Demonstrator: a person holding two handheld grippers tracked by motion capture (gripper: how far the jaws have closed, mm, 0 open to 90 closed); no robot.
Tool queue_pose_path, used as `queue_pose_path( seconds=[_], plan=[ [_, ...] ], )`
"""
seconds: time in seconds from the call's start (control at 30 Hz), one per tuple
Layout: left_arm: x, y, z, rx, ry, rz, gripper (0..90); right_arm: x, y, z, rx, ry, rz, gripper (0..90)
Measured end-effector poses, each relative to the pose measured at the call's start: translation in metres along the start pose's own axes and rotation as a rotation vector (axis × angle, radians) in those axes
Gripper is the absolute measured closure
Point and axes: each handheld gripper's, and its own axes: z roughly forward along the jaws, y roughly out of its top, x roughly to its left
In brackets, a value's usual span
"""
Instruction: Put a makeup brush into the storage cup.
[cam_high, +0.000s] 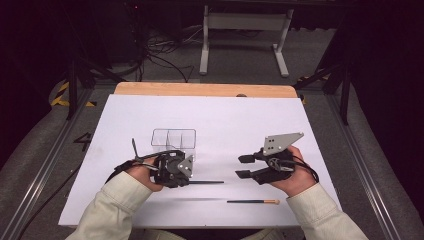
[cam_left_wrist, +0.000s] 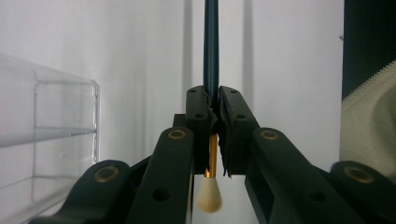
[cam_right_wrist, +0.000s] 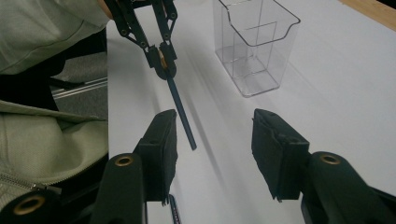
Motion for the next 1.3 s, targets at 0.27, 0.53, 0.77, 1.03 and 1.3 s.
queue_pose_path(
  seconds=[0.27, 0.53, 0.77, 1.03, 1.3],
  plan=[
    [0.000, 0.009, 0.000, 0.009, 0.002, 0.010, 83.2, 0.000, 0.013, 0.013, 0.037, 0.023, -0.013, 50.4],
    [-0.004, 0.019, 0.000, 0.010, 0.029, 0.051, 83.2, 0.000, 0.022, 0.027, 0.104, 0.048, -0.029, 51.9],
    [-0.006, 0.021, -0.001, -0.001, 0.025, 0.056, 83.2, 0.001, 0.027, 0.039, 0.146, 0.062, -0.046, 50.6],
    [-0.007, 0.020, -0.001, -0.001, 0.029, 0.073, 83.2, 0.003, 0.029, 0.057, 0.219, 0.092, -0.035, 50.3],
    [-0.008, 0.020, -0.001, -0.001, 0.026, 0.089, 83.2, 0.005, 0.028, 0.068, 0.270, 0.110, -0.028, 54.6]
  ],
)
